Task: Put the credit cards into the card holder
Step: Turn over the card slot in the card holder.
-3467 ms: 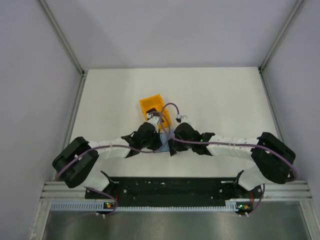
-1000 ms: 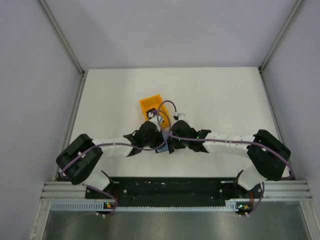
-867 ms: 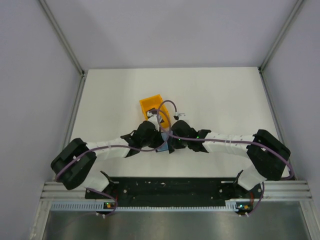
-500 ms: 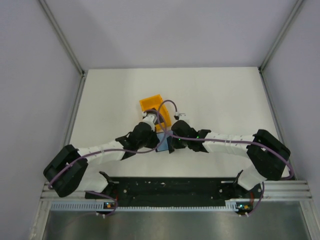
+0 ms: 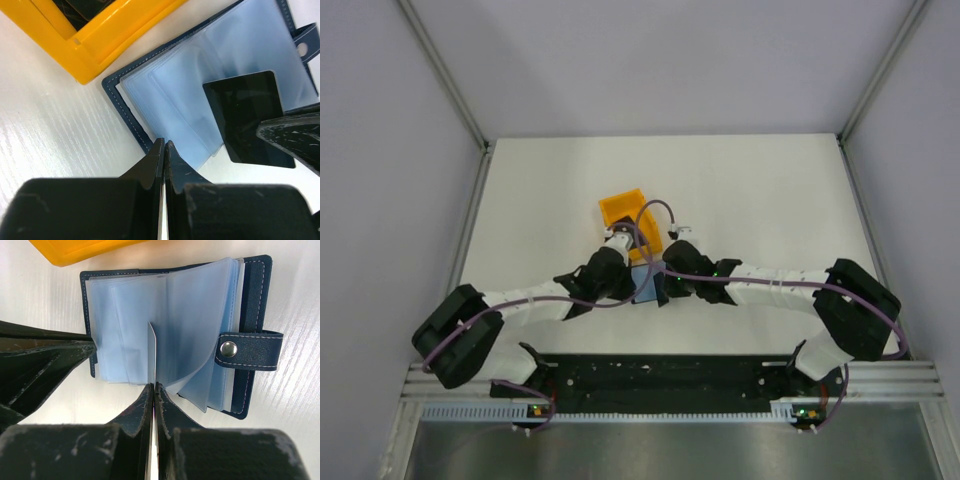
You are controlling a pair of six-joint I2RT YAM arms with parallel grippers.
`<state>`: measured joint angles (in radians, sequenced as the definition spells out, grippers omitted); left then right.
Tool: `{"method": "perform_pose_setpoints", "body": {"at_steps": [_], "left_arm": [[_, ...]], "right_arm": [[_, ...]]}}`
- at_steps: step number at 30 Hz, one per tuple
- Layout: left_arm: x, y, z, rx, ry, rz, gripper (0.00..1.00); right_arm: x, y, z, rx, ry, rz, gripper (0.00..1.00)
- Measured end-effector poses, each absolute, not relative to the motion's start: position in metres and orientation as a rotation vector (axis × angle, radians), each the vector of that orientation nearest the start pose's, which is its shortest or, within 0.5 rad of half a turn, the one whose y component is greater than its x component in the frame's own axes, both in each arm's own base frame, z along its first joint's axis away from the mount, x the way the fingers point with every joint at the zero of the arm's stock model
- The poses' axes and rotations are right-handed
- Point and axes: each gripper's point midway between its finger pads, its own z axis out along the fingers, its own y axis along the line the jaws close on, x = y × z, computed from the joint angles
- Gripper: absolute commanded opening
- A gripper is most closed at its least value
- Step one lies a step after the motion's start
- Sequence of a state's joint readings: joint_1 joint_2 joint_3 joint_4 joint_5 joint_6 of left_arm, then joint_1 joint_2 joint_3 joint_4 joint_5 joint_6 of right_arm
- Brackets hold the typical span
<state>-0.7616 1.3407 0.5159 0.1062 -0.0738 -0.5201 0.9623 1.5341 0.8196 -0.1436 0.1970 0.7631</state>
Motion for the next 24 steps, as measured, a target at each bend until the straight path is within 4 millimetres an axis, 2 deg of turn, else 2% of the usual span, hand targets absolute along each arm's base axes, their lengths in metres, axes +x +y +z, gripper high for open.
{"method": "perform_pose_setpoints", "body": {"at_steps": [5,24], "left_arm": [[0.234,-0.236,0.026,0.255,2.385,-0.552,0.02],[0.245,-0.247,0.026,0.263,2.380,-0.570,0.00]], "right_arm": [[0.220,0.305,0.052,-0.156,2.478,0.541,0.00],[0.221,0.306,0.051,-0.156,2.479,0.539,0.00]]}}
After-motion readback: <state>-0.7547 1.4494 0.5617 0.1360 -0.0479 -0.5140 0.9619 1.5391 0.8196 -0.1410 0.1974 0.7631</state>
